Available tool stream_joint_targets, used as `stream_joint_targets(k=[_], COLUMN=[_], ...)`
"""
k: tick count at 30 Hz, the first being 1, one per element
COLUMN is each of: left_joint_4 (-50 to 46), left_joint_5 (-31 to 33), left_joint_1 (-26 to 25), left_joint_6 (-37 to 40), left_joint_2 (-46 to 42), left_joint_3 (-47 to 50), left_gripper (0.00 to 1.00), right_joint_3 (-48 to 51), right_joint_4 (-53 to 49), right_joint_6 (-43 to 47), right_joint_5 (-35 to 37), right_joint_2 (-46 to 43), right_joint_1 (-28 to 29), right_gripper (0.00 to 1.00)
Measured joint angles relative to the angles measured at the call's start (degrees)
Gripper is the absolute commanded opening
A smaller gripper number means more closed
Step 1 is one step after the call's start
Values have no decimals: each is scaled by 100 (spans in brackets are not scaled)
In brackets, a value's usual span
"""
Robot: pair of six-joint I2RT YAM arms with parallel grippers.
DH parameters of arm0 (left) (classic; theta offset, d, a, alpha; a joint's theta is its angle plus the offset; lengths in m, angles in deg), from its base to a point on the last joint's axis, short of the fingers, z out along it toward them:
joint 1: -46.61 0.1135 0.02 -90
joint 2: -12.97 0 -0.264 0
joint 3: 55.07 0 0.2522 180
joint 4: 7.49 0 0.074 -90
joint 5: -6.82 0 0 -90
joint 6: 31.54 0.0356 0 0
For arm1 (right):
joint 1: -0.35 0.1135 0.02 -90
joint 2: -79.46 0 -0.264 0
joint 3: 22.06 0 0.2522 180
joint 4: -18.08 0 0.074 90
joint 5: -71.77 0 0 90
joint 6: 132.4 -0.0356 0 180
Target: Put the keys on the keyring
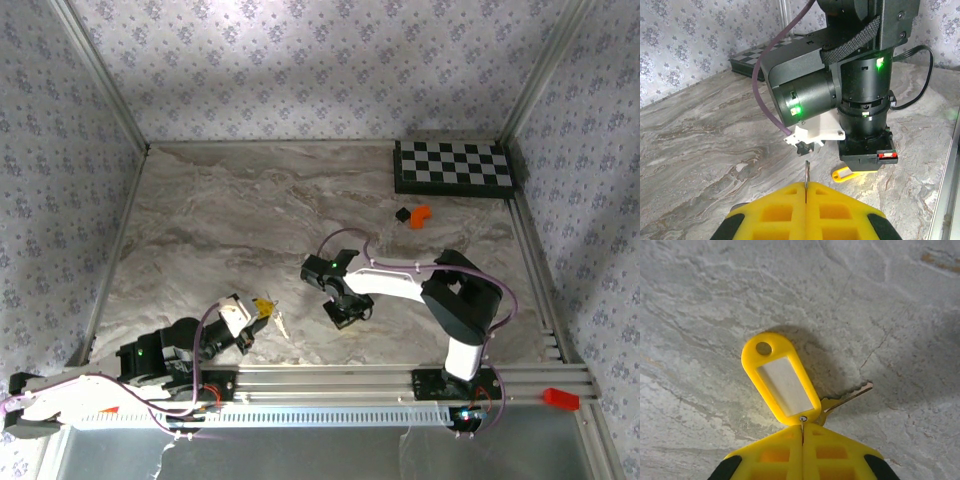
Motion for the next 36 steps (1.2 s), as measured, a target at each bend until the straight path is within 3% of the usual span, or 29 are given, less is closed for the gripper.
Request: stream_joint_targets(k=[8, 18, 25, 31, 36], left_joint_4=[0, 0, 186, 415, 682], left_joint_5=[0, -177, -911, -1633, -2017], left_joint_1=[0, 2, 9, 9, 9], left_joint_6=[0, -31, -57, -15, 11], left_joint_2=[0, 273, 881, 1266, 1403], left_joint_3=[0, -114, -435, -675, -918], left_gripper=[0, 0, 0, 0, 0], right_joint_3=[367, 1252, 1786, 1784, 1775], right_joint_4=[474, 1696, 2583, 2931, 3018], right_joint_6=[129, 988, 1593, 2024, 2312], right_joint_5=[2, -136, -1091, -2247, -2695], right_joint_2=[-697, -3182, -4837, -5316, -5410], right_joint_1=[0, 258, 326, 393, 592], right_gripper=[1, 1, 4, 0, 0])
